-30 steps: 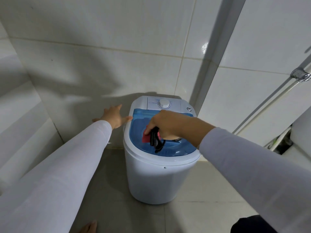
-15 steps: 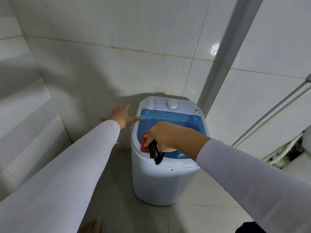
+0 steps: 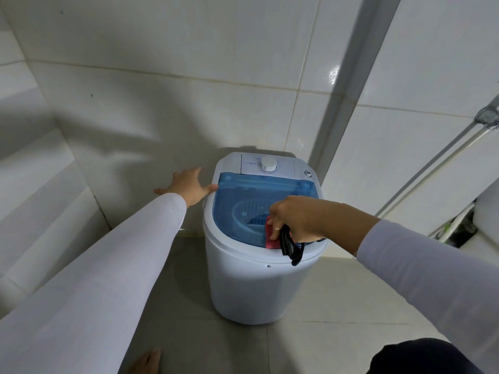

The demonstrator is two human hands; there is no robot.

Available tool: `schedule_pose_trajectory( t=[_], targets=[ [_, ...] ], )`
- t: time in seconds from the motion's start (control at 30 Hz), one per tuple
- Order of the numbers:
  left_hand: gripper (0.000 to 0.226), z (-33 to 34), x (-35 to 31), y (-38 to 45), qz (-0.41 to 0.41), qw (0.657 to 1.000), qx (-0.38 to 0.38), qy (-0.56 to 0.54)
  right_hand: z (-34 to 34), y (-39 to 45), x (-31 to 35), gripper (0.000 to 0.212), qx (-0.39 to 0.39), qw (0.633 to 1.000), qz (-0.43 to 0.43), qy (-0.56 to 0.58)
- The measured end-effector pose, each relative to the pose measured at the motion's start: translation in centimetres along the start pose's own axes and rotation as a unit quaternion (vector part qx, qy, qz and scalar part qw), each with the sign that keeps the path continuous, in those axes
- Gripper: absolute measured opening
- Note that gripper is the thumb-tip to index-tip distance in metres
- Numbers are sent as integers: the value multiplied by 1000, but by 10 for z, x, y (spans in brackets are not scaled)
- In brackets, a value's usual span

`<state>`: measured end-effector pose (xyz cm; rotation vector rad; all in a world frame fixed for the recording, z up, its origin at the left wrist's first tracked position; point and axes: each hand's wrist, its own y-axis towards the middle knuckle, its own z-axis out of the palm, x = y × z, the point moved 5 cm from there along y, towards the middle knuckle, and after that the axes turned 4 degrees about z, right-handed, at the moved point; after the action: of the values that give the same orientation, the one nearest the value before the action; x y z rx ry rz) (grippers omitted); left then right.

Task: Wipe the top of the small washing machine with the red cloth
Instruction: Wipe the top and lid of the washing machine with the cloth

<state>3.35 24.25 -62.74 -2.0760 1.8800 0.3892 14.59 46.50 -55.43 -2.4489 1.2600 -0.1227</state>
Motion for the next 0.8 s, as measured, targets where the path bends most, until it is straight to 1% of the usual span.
schedule_pose_trajectory(
  t=[0.23, 0.4, 0.53, 0.7, 0.8],
  targets=[
    [73, -4, -10, -23, -22, 997, -61, -41, 11, -19, -26, 39, 10, 999, 52, -7],
    [71, -5, -11, -33, -19, 998, -50, -41, 18, -29, -44, 34, 9, 997, 82, 4],
    [80, -8, -10, -41, -5, 1000, -19, -16, 23, -34, -61, 25, 1, 993, 121, 16],
    [92, -9, -17, -51, 18, 1000, 7, -11, 24, -39, -71, 22, -2, 989, 151, -1],
    [110, -2, -25, -52, 38, 998, 51, -31, 20, -39, -76, 22, -12, 985, 168, -25]
  ],
)
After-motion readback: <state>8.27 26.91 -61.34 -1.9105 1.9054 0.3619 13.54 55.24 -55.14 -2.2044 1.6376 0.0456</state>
